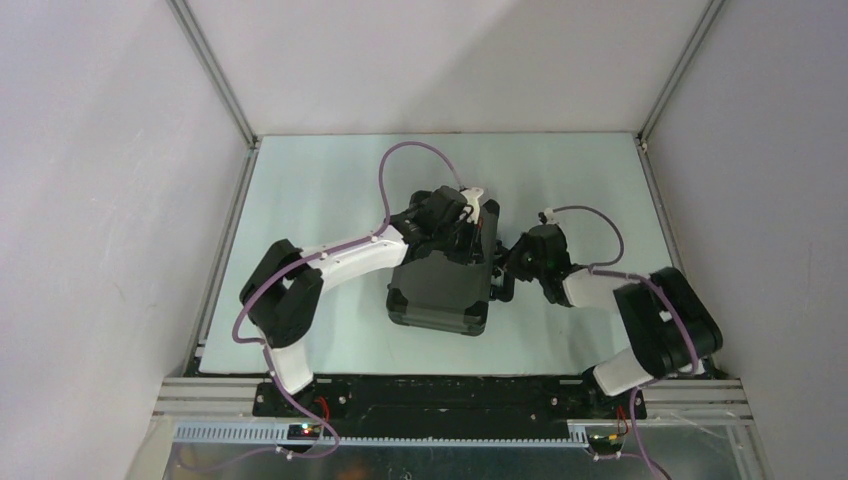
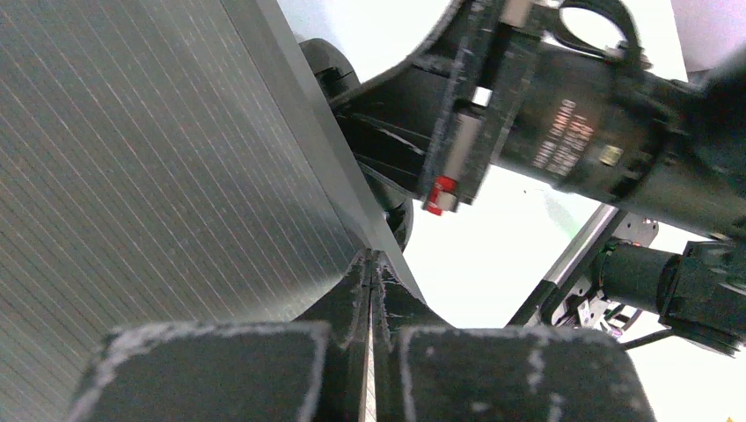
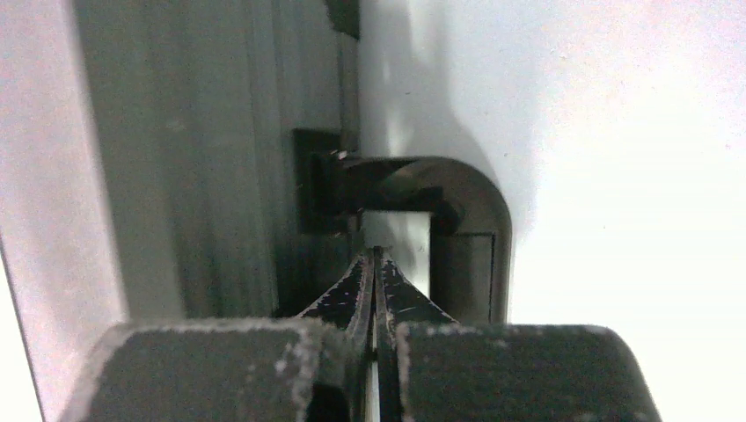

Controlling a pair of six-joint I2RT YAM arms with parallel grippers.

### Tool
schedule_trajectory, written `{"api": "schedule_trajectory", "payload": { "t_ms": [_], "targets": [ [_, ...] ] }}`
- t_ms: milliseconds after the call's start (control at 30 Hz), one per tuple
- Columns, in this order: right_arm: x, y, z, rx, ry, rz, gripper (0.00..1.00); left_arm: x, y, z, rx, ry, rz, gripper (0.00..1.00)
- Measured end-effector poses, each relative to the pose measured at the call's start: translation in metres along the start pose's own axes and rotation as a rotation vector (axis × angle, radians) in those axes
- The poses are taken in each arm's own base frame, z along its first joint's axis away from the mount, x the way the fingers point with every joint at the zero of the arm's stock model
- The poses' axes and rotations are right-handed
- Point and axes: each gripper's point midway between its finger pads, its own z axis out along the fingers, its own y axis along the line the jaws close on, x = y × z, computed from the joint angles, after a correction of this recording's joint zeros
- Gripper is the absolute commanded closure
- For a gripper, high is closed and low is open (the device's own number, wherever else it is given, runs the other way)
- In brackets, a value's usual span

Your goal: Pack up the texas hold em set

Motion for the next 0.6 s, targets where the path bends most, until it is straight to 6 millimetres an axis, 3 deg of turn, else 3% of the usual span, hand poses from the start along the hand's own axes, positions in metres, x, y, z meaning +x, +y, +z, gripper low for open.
{"api": "schedule_trajectory", "payload": {
  "t_ms": [267, 600],
  "targets": [
    [-0.018, 0.023, -0.041, -0.012, -0.082, -0.083, 1.0, -0.001, 0.0, -0.001, -0.002, 0.0, 0.0, 1.0],
    [0.001, -0.011, -0.044, 0.122, -0.007, -0.097, 1.0, -0.002, 0.002, -0.008, -0.049, 0.032, -0.006, 1.0]
  ]
}}
